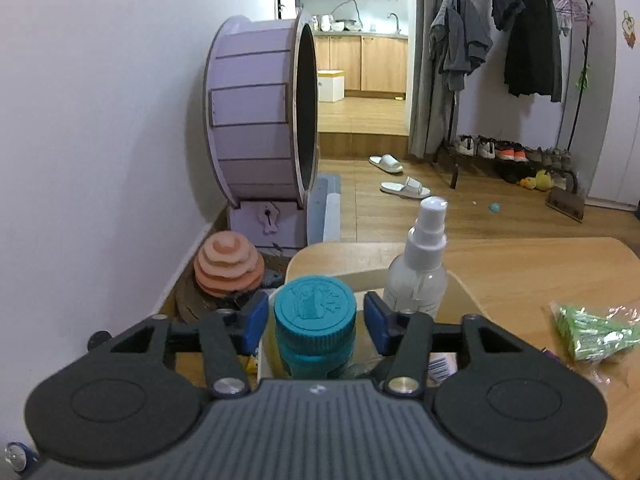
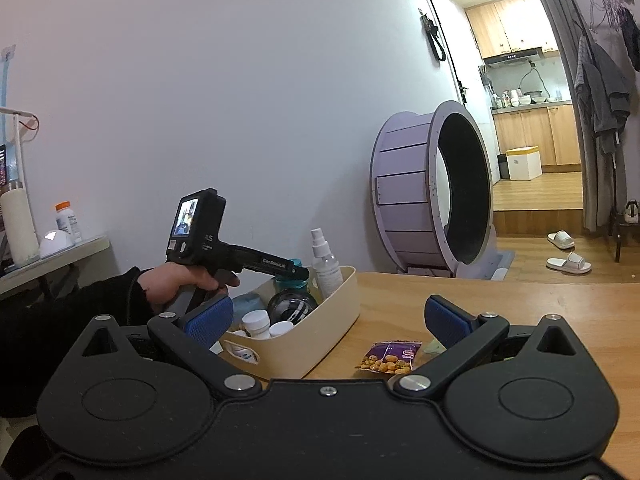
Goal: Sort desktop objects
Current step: 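Open the left gripper to release the teal bottle into the basket, then move the left gripper to the clear bag of green items and close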
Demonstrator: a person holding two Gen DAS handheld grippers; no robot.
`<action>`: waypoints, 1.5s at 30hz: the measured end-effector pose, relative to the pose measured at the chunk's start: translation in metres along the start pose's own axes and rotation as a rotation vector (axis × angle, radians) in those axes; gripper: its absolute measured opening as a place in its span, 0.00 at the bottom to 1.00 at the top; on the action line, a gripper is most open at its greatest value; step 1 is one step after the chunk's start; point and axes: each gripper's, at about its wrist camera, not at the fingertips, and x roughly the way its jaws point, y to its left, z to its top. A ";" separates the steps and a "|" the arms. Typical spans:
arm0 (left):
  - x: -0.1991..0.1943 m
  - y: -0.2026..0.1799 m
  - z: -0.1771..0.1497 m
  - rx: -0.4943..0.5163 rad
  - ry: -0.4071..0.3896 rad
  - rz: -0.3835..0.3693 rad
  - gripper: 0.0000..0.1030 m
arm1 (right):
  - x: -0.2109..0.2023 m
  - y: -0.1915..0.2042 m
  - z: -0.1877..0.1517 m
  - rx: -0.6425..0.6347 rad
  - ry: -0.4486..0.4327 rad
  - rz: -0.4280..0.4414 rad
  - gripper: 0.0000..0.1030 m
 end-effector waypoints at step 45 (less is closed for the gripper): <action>0.013 -0.248 -0.089 0.855 -0.067 -0.387 0.41 | -0.047 -0.084 0.004 0.025 0.074 -0.054 1.00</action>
